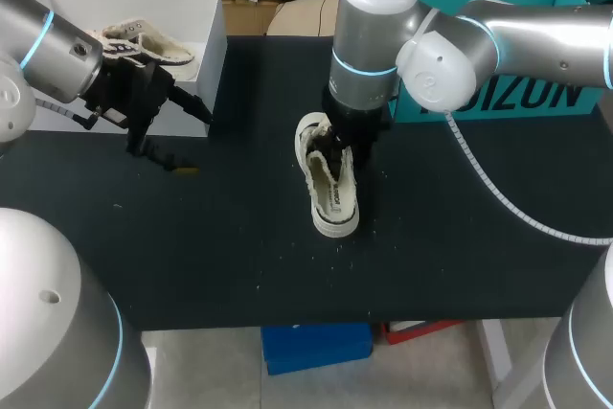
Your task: Take the shoe out of the shoebox, open the shoe tongue, remove and reinsert the insole, then place the shoe into the shoebox
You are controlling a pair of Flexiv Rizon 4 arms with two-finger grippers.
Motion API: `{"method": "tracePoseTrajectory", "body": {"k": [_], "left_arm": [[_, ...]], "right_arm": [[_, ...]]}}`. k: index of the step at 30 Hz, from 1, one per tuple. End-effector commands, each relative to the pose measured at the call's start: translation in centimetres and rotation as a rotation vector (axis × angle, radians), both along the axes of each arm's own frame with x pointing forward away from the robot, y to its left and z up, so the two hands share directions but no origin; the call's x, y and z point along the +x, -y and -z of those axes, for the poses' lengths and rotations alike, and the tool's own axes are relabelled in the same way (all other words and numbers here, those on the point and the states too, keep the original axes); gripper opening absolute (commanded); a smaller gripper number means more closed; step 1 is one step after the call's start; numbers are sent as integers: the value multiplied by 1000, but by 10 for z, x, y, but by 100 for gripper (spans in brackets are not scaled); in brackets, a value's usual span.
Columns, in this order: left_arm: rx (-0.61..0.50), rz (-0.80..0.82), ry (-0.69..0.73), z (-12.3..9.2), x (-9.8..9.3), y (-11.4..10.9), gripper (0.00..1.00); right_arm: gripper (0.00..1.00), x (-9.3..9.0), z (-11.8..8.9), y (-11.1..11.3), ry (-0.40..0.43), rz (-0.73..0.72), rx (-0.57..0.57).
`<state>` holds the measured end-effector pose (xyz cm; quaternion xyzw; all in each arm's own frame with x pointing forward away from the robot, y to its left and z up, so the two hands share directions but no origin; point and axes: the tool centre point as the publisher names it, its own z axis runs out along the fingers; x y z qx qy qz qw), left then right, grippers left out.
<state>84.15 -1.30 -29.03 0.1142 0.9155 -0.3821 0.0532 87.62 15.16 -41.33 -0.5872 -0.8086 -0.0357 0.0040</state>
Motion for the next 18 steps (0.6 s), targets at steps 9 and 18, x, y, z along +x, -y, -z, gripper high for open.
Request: {"method": "tracePoseTrajectory", "body": {"k": [9, 18], "left_arm": [[1, -1, 3, 1, -1, 1, 100], [1, -1, 3, 1, -1, 1, 100]], "right_arm": [[0, -3, -21, 5, 16, 19, -27], [0, -7, -62, 3, 39, -1, 77]]}}
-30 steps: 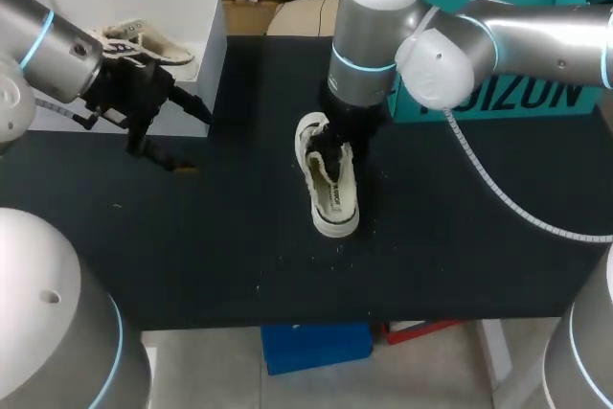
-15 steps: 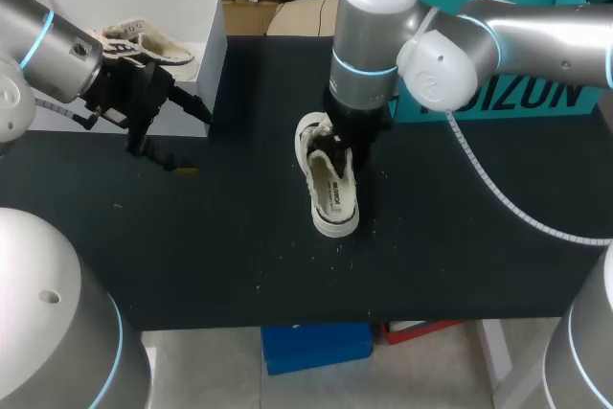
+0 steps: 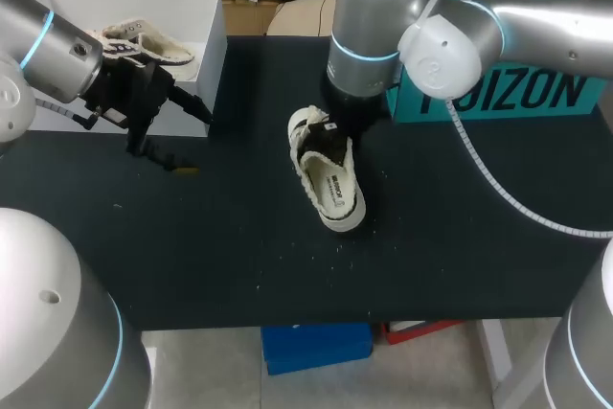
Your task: Take the shoe out of the shoebox, open the shoe tongue, remove and reinsert the insole, then place the shoe into the shoebox
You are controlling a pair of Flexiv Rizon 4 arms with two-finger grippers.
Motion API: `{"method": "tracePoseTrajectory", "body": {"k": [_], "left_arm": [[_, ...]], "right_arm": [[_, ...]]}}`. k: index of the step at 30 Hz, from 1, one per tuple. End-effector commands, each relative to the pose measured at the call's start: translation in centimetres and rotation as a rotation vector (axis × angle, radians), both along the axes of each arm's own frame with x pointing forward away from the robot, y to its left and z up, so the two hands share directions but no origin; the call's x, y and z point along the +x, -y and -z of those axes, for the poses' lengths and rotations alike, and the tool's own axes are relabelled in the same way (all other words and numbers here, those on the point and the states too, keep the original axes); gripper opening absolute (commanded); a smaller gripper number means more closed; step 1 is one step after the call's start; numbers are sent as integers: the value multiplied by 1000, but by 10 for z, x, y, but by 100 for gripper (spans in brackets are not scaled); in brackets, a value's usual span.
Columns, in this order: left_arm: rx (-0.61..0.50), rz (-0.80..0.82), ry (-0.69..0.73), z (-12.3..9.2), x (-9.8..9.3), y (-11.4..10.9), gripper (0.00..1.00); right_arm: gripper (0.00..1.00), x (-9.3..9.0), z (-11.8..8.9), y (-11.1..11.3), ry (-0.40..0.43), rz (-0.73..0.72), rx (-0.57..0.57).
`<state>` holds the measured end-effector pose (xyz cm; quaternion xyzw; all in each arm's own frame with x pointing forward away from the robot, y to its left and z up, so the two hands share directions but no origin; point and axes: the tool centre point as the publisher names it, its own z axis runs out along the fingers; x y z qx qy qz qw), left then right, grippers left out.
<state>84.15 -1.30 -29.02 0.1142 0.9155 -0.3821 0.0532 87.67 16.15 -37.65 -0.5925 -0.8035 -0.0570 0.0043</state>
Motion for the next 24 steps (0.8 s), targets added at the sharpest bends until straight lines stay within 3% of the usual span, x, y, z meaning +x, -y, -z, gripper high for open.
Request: {"method": "tracePoseTrajectory", "body": {"k": [1, 4, 7, 10, 14, 17, 24], "left_arm": [[1, -1, 4, 1, -1, 1, 100], [1, -1, 4, 1, -1, 1, 100], [1, -1, 4, 1, -1, 1, 100], [1, -1, 4, 1, -1, 1, 100], [1, -1, 4, 1, -1, 1, 100], [1, -1, 4, 1, -1, 1, 100], [1, -1, 4, 1, -1, 1, 100]], "right_arm": [[0, -7, -34, 14, 14, -32, 57], [0, -7, -64, 19, 5, -127, 101], [0, -6, -110, 35, 24, -273, 128], [0, -4, -152, 56, 5, -516, 119], [0, 6, -199, 84, -99, -931, 24], [0, 16, -222, 105, -218, -1205, -138], [0, 16, -222, 105, -218, -1205, -138]]}}
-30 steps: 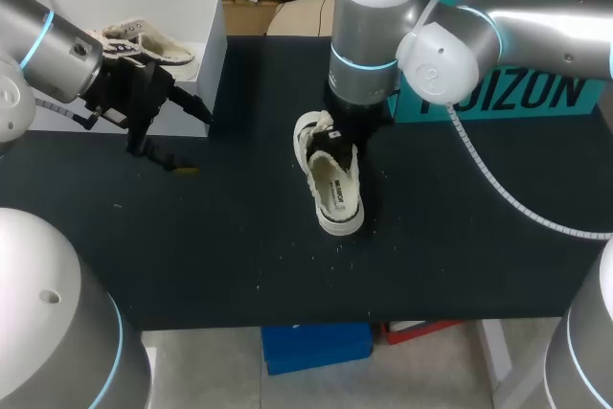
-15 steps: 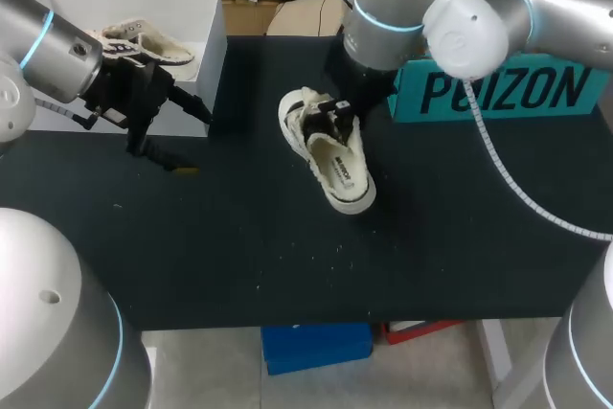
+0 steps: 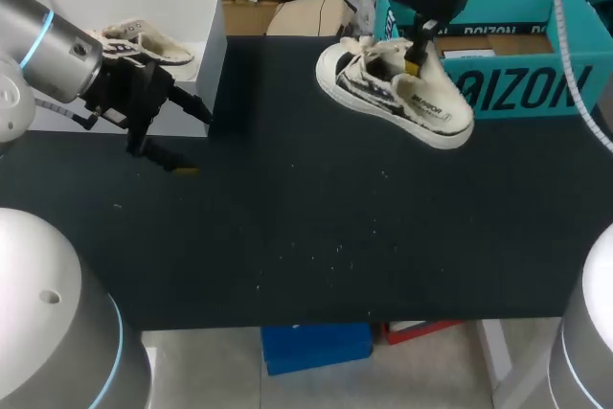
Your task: Take the shoe out of the shoebox, open the shoe tongue, remove and reinsert the insole, then place the shoe into the shoebox
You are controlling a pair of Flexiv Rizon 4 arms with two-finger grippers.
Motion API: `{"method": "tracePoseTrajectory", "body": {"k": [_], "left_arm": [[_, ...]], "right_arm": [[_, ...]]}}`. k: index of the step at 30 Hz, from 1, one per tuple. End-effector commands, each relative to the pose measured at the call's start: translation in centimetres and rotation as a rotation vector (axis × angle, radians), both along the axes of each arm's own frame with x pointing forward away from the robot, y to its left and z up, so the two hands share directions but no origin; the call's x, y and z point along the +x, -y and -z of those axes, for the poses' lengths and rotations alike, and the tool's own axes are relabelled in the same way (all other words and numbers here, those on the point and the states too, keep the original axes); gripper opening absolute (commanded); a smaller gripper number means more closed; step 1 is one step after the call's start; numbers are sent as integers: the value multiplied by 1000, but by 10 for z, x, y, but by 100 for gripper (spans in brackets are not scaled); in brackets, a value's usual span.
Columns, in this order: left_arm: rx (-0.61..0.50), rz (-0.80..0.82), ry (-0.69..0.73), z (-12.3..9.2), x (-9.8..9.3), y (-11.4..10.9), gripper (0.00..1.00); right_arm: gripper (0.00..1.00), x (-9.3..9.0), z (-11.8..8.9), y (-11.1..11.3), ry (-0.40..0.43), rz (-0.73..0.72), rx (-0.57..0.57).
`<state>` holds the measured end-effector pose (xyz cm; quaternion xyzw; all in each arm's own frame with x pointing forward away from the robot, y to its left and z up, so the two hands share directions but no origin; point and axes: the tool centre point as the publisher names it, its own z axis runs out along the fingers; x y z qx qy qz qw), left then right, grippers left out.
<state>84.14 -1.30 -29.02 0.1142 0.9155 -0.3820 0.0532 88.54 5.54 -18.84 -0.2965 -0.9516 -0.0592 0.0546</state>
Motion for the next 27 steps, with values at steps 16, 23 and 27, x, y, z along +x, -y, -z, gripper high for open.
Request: {"method": "tracePoseTrajectory", "body": {"k": [16, 23, 27], "left_arm": [[1, -2, 3, 1, 0, 1, 100], [1, -2, 3, 1, 0, 1, 100], [1, -2, 3, 1, 0, 1, 100]], "right_arm": [[0, 9, -41, 10, -84, -549, -252], [0, 38, -42, 40, -46, -596, -233], [0, 61, -40, 60, -32, -657, -227]]}}
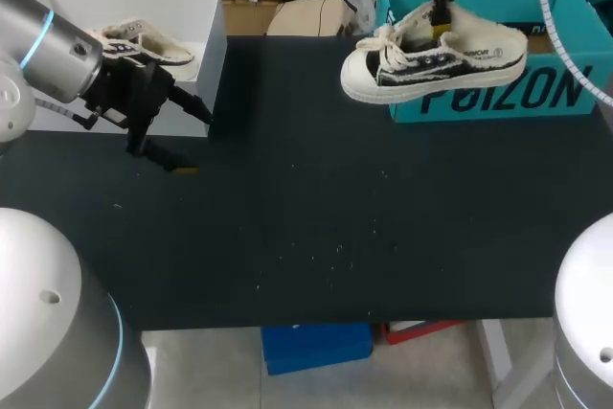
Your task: Take the shoe out of the shoebox, open the shoe tongue, remove and reinsert the insole, then place the shoe into the shoebox
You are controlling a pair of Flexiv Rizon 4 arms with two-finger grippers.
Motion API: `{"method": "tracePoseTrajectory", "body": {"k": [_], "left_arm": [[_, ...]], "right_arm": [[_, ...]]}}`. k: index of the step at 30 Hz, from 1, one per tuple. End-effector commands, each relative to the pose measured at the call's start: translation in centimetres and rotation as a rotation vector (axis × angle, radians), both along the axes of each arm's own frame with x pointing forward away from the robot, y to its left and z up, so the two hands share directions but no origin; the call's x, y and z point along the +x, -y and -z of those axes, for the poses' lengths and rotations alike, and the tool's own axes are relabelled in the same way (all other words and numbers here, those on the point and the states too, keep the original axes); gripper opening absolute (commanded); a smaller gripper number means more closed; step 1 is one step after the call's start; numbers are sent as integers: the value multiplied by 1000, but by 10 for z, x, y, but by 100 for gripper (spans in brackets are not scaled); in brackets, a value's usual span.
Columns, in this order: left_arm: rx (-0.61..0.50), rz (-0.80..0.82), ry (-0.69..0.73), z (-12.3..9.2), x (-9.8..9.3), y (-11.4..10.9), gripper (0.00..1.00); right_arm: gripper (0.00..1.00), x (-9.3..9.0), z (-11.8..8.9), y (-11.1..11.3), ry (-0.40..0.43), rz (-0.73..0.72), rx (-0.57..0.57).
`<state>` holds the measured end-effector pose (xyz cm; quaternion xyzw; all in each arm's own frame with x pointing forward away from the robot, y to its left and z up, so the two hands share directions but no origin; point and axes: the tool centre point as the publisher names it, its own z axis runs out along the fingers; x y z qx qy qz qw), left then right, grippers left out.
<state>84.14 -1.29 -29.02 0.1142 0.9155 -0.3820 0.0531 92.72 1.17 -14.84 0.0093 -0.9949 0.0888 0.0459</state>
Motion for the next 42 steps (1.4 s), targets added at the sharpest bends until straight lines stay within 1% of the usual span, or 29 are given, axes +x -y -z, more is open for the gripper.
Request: {"method": "tracePoseTrajectory", "body": {"k": [1, 7, 8, 14, 16, 19, 23, 28, 35, 42], "left_arm": [[0, -2, 4, 2, 0, 1, 100], [0, -2, 4, 2, 0, 1, 100], [0, -2, 4, 2, 0, 1, 100], [0, -2, 4, 2, 0, 1, 100], [0, -2, 4, 2, 0, 1, 100], [0, -2, 4, 2, 0, 1, 100], [0, -2, 4, 2, 0, 1, 100], [0, -2, 4, 2, 0, 1, 100], [0, -2, 4, 2, 0, 1, 100], [0, -2, 4, 2, 0, 1, 100]], "right_arm": [[0, 28, 2, 24, -16, -36, 49], [0, 71, 7, 60, -26, -130, 58], [0, 82, 8, 69, -31, -143, 63], [0, 131, 7, 109, -68, -215, 35], [0, 144, 7, 119, -88, -220, 31], [0, 158, 7, 129, -113, -217, 21], [0, 170, 7, 138, -121, -186, 1], [0, 182, 12, 135, -113, -142, -16], [0, 189, 28, 125, -103, -75, -12], [0, 194, 41, 124, -93, -24, -10]]}}
